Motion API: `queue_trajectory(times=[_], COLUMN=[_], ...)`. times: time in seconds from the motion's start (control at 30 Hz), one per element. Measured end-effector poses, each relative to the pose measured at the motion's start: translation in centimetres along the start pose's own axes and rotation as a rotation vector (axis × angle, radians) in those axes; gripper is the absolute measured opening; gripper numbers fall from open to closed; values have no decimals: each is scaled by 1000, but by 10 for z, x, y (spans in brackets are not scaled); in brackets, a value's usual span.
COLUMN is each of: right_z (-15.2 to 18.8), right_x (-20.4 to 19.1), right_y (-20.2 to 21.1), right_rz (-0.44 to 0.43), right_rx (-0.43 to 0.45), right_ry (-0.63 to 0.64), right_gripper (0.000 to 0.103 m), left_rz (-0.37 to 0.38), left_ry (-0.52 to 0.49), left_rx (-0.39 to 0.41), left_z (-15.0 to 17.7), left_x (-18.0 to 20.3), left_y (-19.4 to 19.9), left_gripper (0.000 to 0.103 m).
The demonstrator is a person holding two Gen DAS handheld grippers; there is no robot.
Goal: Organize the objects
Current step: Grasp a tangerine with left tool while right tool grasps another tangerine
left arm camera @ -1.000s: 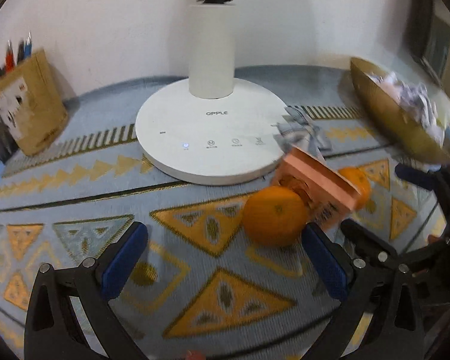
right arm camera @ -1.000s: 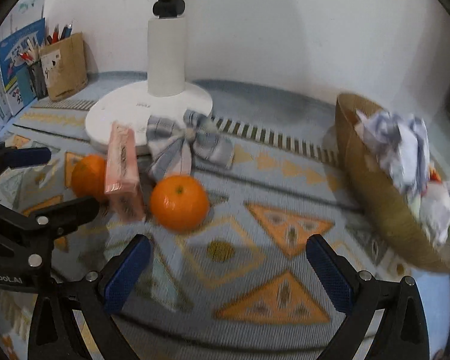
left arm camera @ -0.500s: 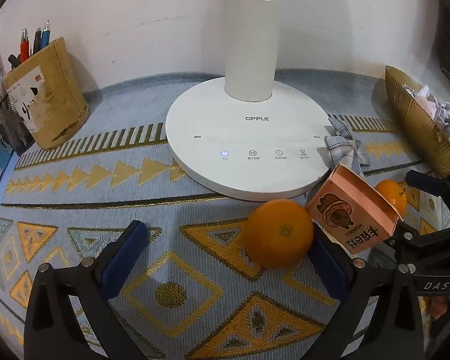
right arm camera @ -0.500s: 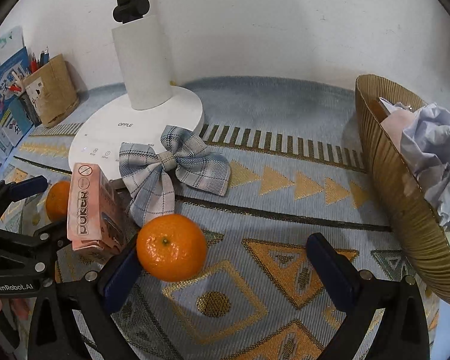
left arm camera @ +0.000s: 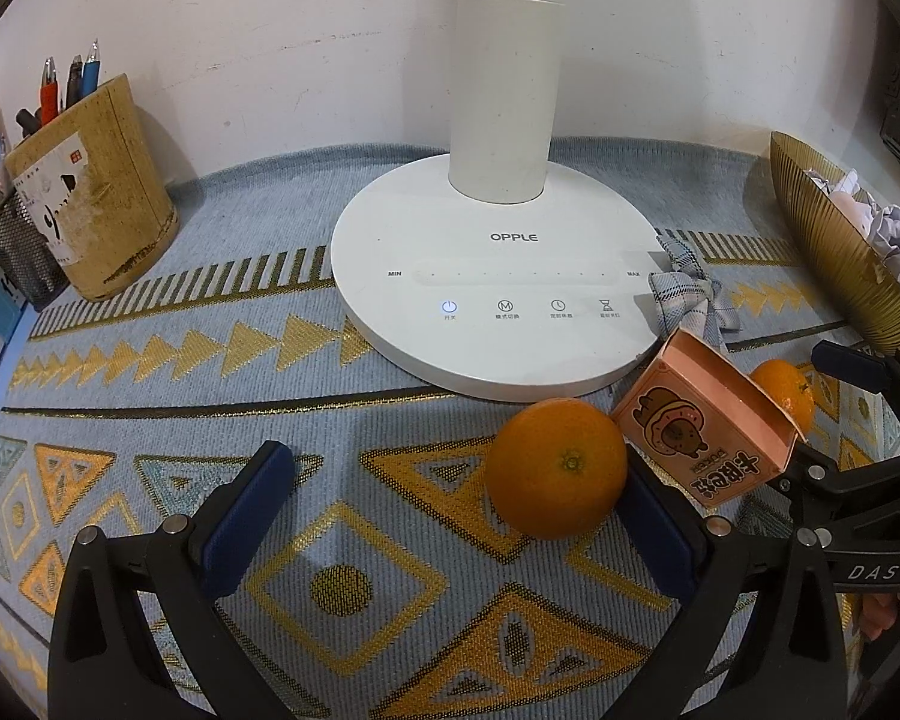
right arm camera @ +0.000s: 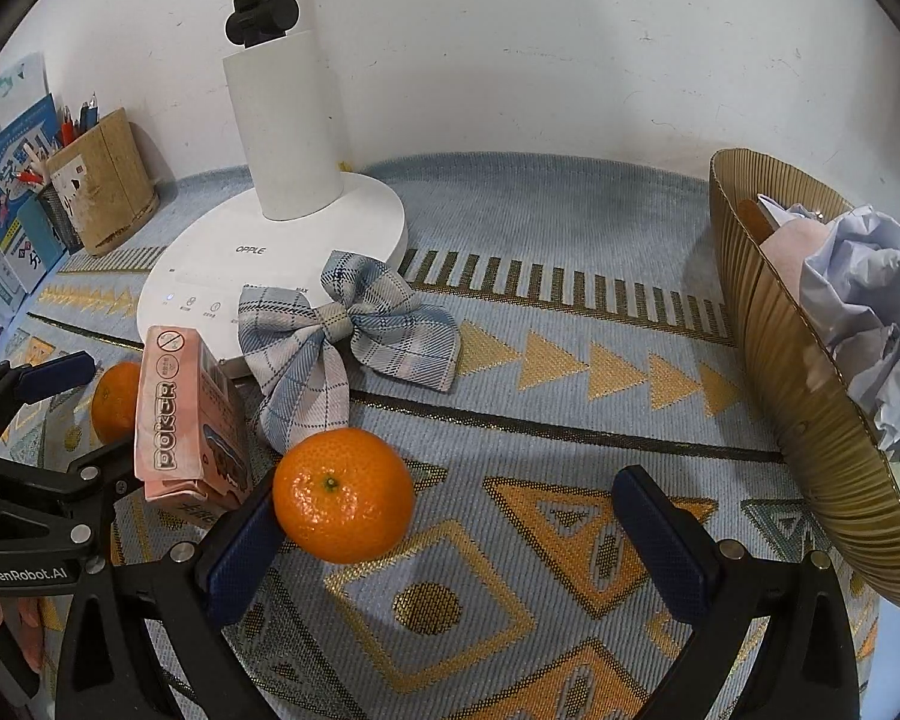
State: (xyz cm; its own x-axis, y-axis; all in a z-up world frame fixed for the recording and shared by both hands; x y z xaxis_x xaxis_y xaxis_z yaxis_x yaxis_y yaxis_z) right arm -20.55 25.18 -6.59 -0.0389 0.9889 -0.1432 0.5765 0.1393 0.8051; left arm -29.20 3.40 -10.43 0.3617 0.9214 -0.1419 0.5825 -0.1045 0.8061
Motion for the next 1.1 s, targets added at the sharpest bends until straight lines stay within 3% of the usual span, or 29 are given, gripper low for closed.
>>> queue_trajectory(times=[0.47,0.5,0.53,0.57,0.67,0.73,0.8,0.87,1.1], right_z=[-1,-1,-2,-2,0,2,3,3,1], right_x=[1,0,-1,-5,-18,-28,-31,-31,-25], right_y=[0,0,0,4,12,11,15,20,19], right_rz=[-5,-4,-6,-23,-52,-148,-144,-145,-128], right_rx=[0,3,9,25,63,31,52,75,81], right_ry=[6,9,15,30,89,99,113,114,65], right_gripper=[102,99,81,34,35,35,35,35,35], left_rz=[-1,5,16,32,114,144,190,190,148], left_ry=[-1,1,7,12,80,150,221,252,218], left_rx=[0,4,29,81,110,133,158,162,163], left_z=[0,1,-1,-3,0,4,8,11,13], left_x=[0,3,1,1,-5,-17,-29,-35,-33], left_y=[1,0,1,10,12,14,16,17,26], left_gripper=[103,96,77,35,34,34,34,34,34])
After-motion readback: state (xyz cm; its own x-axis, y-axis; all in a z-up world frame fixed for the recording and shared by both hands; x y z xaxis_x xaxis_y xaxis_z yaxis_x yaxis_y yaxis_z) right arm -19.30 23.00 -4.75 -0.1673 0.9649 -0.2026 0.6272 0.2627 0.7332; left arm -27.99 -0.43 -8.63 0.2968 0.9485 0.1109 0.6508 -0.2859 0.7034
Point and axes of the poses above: each gripper's, at about its wrist camera, not at the fingertips, and y roughly against the way its jaws point, x to its right, z to its underside, the point moved 7 cm from there along -y, roughly the way its jaws point, and after that the axes turned 15 degrees about -y, right-handed, at the moved point
